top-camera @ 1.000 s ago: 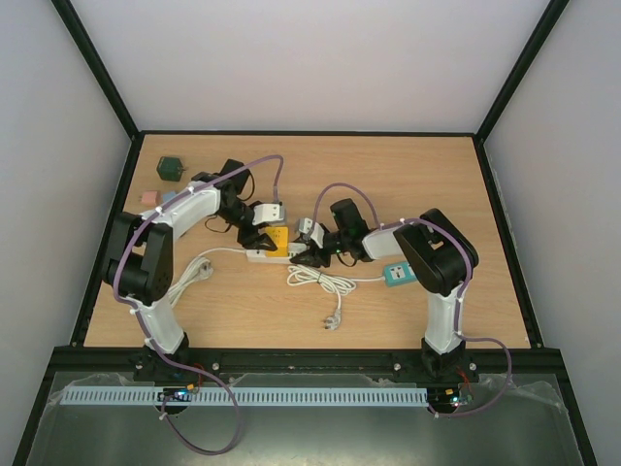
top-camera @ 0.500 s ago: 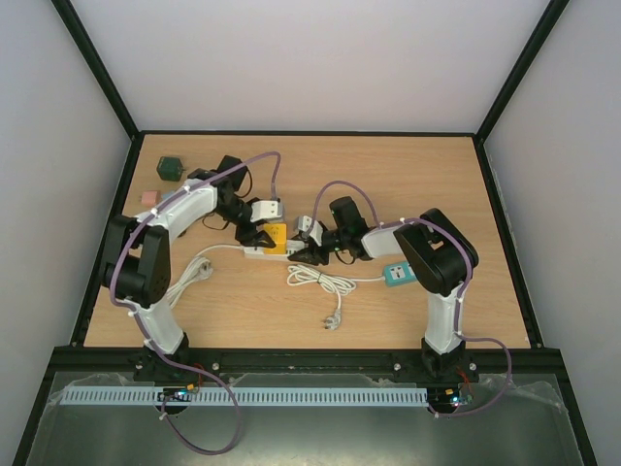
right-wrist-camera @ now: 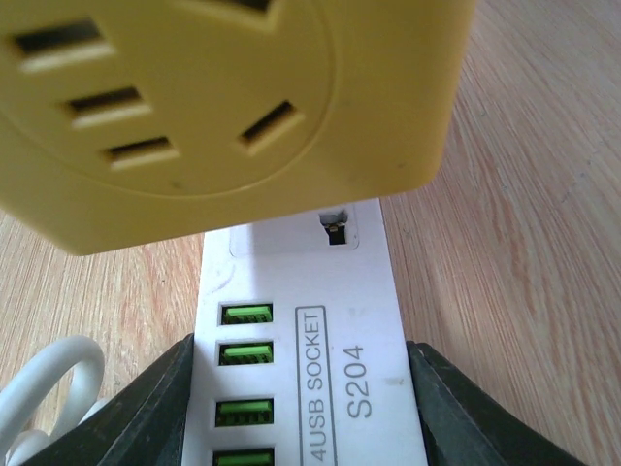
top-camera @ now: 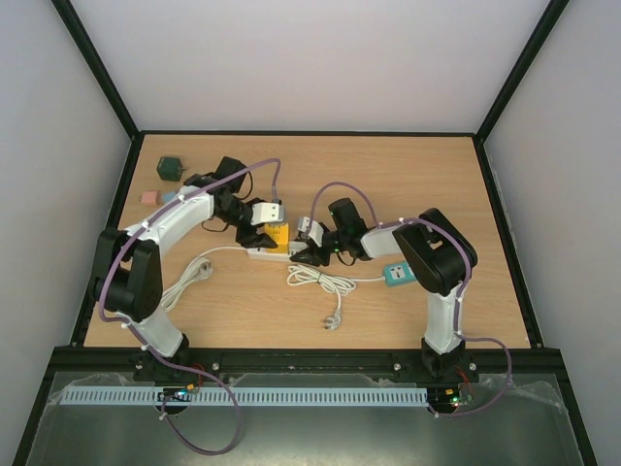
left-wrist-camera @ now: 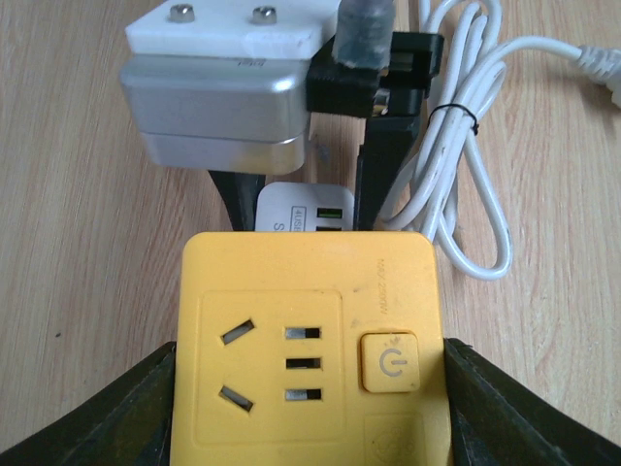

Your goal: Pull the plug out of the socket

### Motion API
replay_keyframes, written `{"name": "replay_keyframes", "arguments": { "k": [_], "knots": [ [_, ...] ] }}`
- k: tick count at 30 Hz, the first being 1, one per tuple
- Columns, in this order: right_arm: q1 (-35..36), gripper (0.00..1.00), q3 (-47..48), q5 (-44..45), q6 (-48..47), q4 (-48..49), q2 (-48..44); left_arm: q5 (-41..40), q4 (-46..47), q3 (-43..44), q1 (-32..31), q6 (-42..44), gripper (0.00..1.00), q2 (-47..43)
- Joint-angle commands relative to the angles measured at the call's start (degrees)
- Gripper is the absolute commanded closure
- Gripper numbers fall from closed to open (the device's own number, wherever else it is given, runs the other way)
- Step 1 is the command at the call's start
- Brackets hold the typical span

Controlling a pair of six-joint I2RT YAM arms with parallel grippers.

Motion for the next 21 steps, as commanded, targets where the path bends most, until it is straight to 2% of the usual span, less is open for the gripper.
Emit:
{"name": "replay_keyframes", "arguments": {
  "k": [1,5,10,15,18,21],
  "knots": [
    [0.26,0.9,0.57,0.59,-0.27,-0.66,0.47,5.44,-1.87,2.48,1.06,0.2,0.71,-0.27],
    [0.25,0.83,0.42,0.56,-0.59,-0.7,0.47,6.47,-4.26,4.26,2.99,0.42,0.71,-0.38],
    [0.21,0.57,0.48,-0.13,0.29,-0.3,0.21,7.07,-4.98,5.15,7.07,-0.44,0.71,-1.48],
    [0.26,0.35,1.9,-1.85,2.56,-0.54,-0.48,8.27,-3.92,5.4,10.91,-3.18,0.7,-3.01],
    [0.23,0.25,3.08,-2.82,4.27,-0.78,-1.21,8.16,-1.16,4.67,12.52,-6.63,0.7,-3.98],
    [0.25,0.19,3.89,-4.32,5.46,-1.25,-2.71,8.15,1.1,4.58,14.03,-10.44,0.7,-4.21]
  ]
}}
